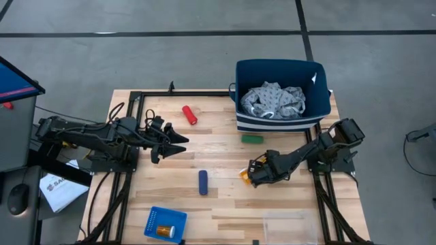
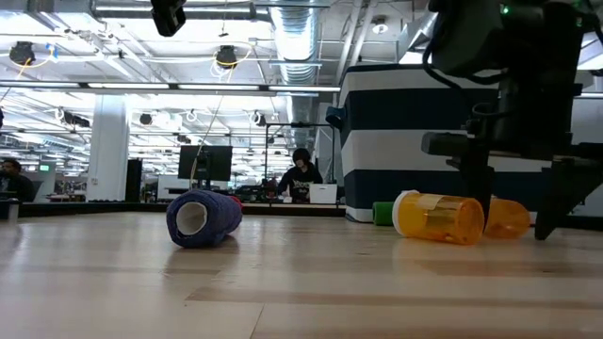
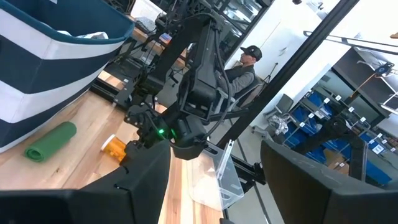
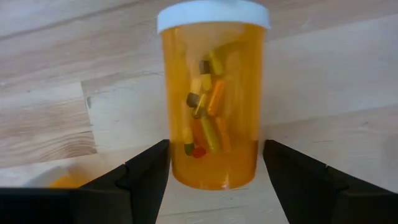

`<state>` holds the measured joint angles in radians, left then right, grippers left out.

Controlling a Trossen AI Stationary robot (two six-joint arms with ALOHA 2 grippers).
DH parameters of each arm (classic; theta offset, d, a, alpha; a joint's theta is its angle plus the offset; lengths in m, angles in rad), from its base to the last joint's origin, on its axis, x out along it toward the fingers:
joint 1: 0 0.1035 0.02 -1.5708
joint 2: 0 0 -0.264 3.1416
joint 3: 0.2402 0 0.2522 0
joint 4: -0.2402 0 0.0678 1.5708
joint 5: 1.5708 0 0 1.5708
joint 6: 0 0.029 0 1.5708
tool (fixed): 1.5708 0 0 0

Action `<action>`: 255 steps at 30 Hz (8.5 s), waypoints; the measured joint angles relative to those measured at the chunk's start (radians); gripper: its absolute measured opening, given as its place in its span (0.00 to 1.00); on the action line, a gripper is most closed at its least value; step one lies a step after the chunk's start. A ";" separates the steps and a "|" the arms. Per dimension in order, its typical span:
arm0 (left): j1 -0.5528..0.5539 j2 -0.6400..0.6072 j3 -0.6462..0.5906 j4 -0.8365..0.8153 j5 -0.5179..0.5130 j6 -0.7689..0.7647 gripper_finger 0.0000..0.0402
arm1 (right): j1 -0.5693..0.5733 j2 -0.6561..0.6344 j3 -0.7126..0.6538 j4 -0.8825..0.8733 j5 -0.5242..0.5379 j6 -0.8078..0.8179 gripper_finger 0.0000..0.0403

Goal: Pick & place medical supplies in basket/bin
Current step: Put the right orange pill bottle into the blue basket, then put the orange pill bottle into the blue basket

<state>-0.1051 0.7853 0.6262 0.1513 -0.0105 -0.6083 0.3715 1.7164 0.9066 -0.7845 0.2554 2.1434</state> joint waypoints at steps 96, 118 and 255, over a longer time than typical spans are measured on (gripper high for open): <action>0.110 -0.025 -0.001 0.013 0.027 0.148 0.58 | 0.102 0.684 1.248 0.541 -0.317 -1.254 0.45; 0.110 -0.025 0.000 0.005 0.026 0.163 0.58 | 0.057 0.888 1.437 0.494 -0.337 -1.238 0.47; -0.021 -0.090 0.000 0.056 0.007 0.023 0.58 | 0.022 0.237 0.393 -0.040 -0.053 -0.702 0.61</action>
<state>-0.1261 0.6952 0.6258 0.2069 -0.0032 -0.5857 0.3939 1.9533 1.2995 -0.8244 0.2020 1.4411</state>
